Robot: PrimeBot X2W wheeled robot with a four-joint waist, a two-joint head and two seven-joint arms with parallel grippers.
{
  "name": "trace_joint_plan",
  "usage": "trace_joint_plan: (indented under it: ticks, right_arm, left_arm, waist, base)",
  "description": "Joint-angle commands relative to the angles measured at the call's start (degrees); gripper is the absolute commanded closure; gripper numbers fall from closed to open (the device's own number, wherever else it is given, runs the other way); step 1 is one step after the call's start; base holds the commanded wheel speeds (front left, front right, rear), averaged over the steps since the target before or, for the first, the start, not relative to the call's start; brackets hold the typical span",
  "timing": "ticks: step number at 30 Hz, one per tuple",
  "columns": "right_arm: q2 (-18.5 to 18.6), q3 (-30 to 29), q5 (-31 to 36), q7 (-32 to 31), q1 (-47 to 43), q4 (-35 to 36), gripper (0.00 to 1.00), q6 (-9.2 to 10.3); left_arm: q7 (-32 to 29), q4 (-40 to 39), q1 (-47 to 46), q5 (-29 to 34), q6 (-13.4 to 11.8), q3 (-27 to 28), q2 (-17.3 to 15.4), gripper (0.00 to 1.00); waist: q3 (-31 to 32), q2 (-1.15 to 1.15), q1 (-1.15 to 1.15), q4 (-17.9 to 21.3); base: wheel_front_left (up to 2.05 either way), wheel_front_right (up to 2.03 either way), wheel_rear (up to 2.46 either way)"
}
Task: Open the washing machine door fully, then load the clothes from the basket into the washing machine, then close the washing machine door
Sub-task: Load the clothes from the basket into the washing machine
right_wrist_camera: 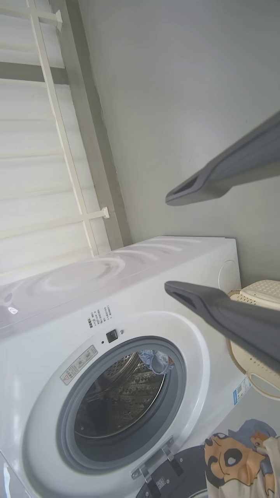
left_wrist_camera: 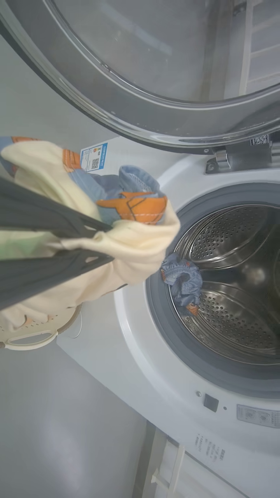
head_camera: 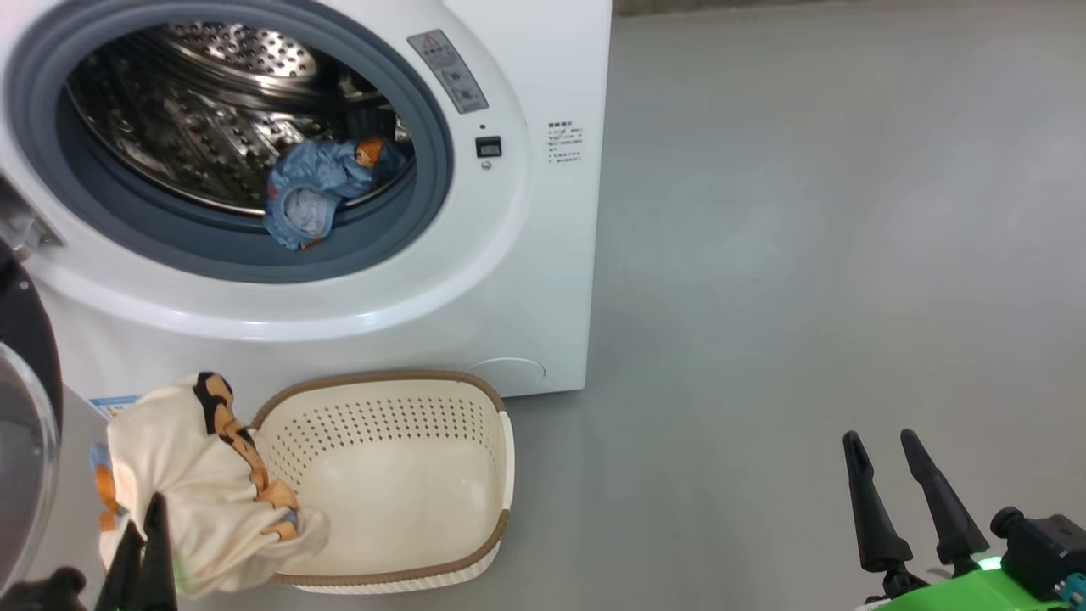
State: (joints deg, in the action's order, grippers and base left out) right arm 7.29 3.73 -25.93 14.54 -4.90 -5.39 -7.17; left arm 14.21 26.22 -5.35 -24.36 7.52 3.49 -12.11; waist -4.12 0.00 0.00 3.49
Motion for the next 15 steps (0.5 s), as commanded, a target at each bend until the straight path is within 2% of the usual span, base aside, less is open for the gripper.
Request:
trace_joint_plan:
  ticks: [1,8,15]
  right_arm:
    - [1.09,1.06,-1.01,0.46,0.15,1.47,0.0,-0.32]
    - [1.23,1.21,-1.05,0.46,-0.52,1.93,0.0,-0.32]
    - [1.2,1.34,-1.04,0.46,-0.59,2.15,0.0,-0.32]
  left_arm:
    - [0.78,-2.77,0.19,1.17,-0.04,2.5,-0.88,1.0]
    - [0.79,-10.4,5.3,4.06,-0.03,4.52,1.45,1.0]
    - [0.79,-13.84,7.41,4.8,-0.03,5.3,2.83,1.0]
  waist:
    - [0.74,0.0,0.0,-0.54]
    - [0.88,0.0,0.0,-0.91]
    - [-0.05,0.0,0.0,-0.87]
  base:
    - [0.0,0.0,0.0]
    - [0.0,0.0,0.0]
    - [0.0,0.0,0.0]
